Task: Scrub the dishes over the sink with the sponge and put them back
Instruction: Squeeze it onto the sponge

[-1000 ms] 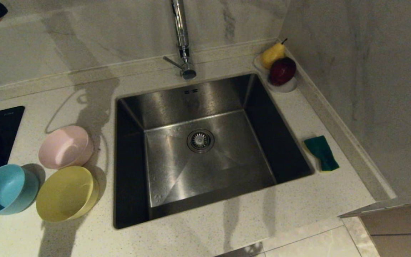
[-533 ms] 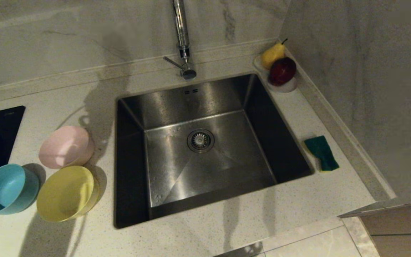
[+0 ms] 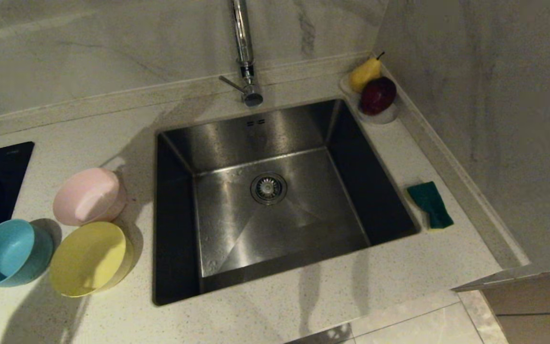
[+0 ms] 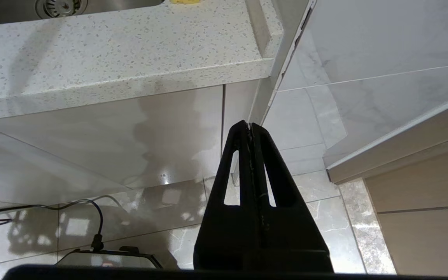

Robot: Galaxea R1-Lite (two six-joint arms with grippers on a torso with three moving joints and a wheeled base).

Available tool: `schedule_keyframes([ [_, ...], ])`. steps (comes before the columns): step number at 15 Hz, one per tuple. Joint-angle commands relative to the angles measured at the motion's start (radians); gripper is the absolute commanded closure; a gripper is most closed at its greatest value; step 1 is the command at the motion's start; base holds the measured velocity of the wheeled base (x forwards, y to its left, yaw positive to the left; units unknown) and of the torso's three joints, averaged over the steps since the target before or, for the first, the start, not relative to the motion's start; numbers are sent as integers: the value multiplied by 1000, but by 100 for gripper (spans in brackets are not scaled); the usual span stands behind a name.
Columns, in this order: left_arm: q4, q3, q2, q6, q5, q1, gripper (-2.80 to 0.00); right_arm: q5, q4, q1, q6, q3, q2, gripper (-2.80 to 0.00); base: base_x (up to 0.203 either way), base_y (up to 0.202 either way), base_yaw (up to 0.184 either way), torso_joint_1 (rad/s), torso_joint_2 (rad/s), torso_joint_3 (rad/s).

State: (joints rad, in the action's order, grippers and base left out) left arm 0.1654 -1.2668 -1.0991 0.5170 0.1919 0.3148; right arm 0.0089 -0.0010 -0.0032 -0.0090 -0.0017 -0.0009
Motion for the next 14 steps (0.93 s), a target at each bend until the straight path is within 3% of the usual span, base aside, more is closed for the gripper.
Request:
schedule_keyframes([
  [1, 10, -32, -91, 25, 34, 97, 0, 0, -1, 0, 0, 0, -1, 0, 0, 0, 0, 0, 0, 0],
  [7, 81, -65, -239, 88, 134, 313, 0, 0, -1, 0, 0, 0, -1, 0, 0, 0, 0, 0, 0, 0],
  [11, 234, -81, -326, 142, 171, 347, 0, 0, -1, 0, 0, 0, -1, 0, 0, 0, 0, 0, 0, 0],
  [14, 259, -82, -363, 158, 201, 402, 0, 0, -1, 0, 0, 0, -1, 0, 0, 0, 0, 0, 0, 0],
])
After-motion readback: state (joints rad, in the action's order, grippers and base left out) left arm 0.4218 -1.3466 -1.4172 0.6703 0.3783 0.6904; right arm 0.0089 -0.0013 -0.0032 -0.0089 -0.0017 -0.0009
